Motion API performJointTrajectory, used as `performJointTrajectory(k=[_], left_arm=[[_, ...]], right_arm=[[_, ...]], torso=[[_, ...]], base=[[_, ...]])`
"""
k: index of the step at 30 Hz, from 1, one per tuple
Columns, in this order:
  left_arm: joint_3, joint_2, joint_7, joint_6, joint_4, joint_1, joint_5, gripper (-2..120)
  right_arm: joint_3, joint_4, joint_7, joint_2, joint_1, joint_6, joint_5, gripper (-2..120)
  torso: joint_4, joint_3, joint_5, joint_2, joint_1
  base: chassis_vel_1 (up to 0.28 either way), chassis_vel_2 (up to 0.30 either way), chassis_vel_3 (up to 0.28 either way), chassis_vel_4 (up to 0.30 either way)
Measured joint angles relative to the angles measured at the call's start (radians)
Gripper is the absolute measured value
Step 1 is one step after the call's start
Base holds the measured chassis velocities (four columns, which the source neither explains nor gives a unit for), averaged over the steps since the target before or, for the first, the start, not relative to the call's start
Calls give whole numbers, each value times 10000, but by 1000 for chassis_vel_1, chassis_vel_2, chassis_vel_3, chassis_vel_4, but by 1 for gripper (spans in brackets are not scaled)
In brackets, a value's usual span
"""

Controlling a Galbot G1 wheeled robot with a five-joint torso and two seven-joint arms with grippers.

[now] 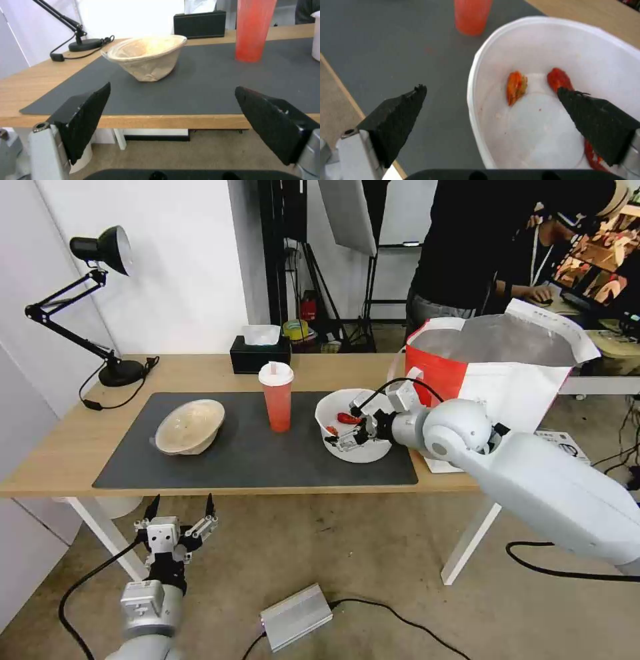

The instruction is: Pick up the trash from the table and place it into the takeout bag.

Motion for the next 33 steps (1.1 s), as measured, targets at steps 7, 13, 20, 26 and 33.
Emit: performJointTrajectory(k=[7,13,20,26,33], left_arm=[[16,-7,0,0,31,-15,0,100],[-9,-8,0,0,28,-3,0,100],[-32,-9,0,-3,10,22,0,100],[-38,-10,0,-4,10,23,0,100],[-38,-12,-2,-6,10,18,-1,100]], right_arm=[[-276,-152,258,87,0,0,7,100],[-487,-324,407,163,18,2,9,100],[-572,-540,530,256,43,4,2,100],[-576,-569,554,266,47,6,-2,100],[-577,-607,575,245,78,9,-12,100]], torso=[[0,0,0,1,0],[0,0,0,0,0],[0,0,0,1,0],[0,0,0,0,0],[0,0,0,0,0]], base=[[0,0,0,0],[0,0,0,0],[0,0,0,0],[0,0,0,0],[0,0,0,0]])
